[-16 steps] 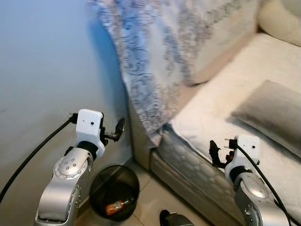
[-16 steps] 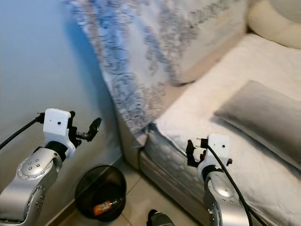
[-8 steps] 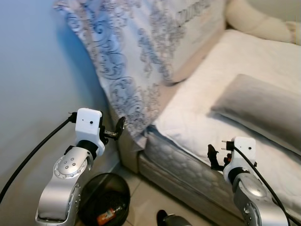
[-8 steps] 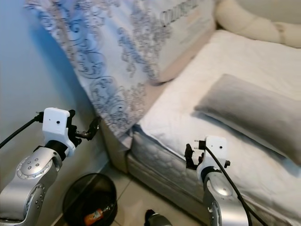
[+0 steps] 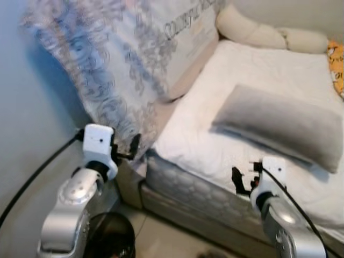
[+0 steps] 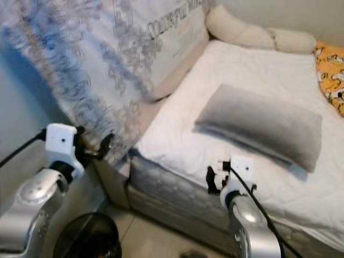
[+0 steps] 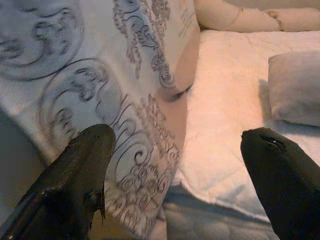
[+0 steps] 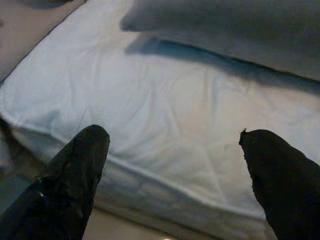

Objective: Clean up the room

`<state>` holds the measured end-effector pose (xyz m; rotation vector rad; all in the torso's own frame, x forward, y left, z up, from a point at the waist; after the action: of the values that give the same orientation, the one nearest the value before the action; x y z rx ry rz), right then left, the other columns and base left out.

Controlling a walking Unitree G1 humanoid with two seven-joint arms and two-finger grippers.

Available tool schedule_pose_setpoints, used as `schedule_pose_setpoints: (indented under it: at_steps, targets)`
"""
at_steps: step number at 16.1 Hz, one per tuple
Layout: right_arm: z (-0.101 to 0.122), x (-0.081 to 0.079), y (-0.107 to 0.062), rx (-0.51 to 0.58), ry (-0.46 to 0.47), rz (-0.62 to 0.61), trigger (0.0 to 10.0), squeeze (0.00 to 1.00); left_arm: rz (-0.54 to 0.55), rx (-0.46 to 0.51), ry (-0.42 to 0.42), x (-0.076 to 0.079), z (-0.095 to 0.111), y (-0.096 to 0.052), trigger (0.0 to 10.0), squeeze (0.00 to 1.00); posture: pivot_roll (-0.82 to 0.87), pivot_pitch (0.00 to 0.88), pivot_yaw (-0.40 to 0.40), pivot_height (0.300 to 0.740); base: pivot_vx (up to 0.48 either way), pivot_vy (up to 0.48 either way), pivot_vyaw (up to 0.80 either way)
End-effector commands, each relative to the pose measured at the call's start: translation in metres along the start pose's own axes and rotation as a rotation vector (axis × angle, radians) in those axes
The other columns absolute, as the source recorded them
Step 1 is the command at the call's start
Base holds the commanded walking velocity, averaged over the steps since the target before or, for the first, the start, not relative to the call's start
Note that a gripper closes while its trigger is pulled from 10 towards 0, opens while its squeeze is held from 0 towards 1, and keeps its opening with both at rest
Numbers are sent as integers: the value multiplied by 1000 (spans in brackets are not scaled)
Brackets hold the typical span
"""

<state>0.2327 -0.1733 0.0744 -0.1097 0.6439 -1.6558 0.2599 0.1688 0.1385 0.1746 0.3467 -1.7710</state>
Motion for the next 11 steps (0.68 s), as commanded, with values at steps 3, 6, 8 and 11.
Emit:
schedule_pose_setpoints:
  at_steps: [3,6,8,11]
  targets:
    - [4,4,1,5,1,-9,10000,0,-23,18,6,5,5,4,10000,0,16,0,21,740,311,0,-702]
    - [7,3,3,12,6,-1,10000,0,-25,21,7,4,5,4,10000,0,18,0,19,740,329,0,-704]
    - [7,3,3,15,10,2,10000,0,-25,19,8,4,5,5,10000,0,19,0,18,740,330,0,-625]
    - [7,2,3,20,16,5,10000,0,-34,19,12,5,4,5,10000,0,16,0,20,740,333,0,-290]
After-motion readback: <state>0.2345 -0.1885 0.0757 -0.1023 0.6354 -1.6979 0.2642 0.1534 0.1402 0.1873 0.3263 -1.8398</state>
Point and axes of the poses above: a point about 5 cm out from each wrist's last joint towards the gripper, its own y axis pointing out of the wrist towards the gripper, its own z axis along the axis of the wrist's last joint, x = y × z, the point moved 1 cm from there along y, pointing out of the wrist towards the gripper, and after that the axes turned 15 degrees about y, right-handed, at the moved point
